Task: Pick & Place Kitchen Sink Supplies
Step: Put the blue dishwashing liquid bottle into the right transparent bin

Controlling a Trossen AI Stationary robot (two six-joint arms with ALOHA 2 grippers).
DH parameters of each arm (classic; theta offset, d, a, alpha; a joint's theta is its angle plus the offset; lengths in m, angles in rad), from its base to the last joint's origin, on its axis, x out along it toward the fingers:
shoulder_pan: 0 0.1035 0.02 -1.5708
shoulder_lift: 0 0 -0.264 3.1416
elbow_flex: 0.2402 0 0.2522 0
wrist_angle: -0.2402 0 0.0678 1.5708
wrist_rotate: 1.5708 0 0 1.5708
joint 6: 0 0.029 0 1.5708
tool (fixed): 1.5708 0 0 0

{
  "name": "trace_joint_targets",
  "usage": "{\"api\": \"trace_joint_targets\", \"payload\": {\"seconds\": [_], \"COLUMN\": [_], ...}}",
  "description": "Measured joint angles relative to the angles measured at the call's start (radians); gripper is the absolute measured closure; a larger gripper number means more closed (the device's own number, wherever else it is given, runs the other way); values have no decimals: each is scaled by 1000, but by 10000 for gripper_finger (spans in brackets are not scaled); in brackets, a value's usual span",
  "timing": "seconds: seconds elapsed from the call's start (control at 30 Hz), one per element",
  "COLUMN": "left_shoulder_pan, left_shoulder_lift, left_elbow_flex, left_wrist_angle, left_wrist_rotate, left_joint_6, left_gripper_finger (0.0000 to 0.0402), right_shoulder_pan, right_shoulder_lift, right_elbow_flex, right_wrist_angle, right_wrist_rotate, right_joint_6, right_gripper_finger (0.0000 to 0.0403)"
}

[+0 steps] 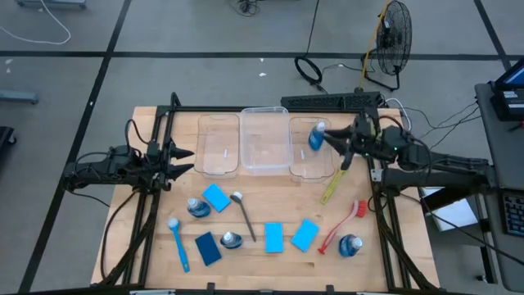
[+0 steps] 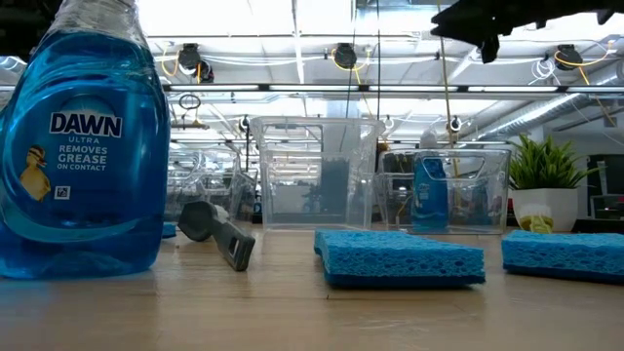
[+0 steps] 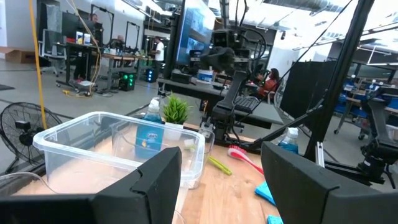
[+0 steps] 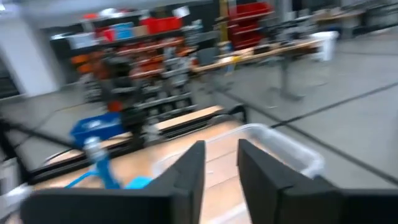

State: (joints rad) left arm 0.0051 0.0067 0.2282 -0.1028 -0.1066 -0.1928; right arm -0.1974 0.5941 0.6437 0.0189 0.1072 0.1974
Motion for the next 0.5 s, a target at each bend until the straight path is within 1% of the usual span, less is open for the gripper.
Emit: {"api": "trace_joint_targets", "payload": {"seconds": [0.07, 0.17, 0.27, 0.4, 0.5], "left_shoulder_pan": [0, 0, 0, 0, 0], "left_shoulder_lift": [0, 0, 0, 0, 0], "left_elbow_flex": [0, 0, 0, 0, 0], "left_wrist_angle": [0, 0, 1, 3, 4], "left_wrist_rotate": [0, 0, 0, -2, -36], "left_joint_6": [0, 0, -1, -62, -96], "left_gripper_finger": [176, 176, 176, 176, 176], "right_shoulder_pan": [17, 36, 48, 68, 82], "right_shoulder_lift": [-5, -15, -25, -48, -77], "right_elbow_flex": [0, 0, 0, -1, -1], "right_wrist_angle": [-5, -31, -84, -131, -133], "right_wrist_rotate": [-45, -79, -86, -94, -180], "right_joint_6": [0, -5, -11, -13, -41], "right_gripper_finger": [359, 394, 394, 395, 401]}}
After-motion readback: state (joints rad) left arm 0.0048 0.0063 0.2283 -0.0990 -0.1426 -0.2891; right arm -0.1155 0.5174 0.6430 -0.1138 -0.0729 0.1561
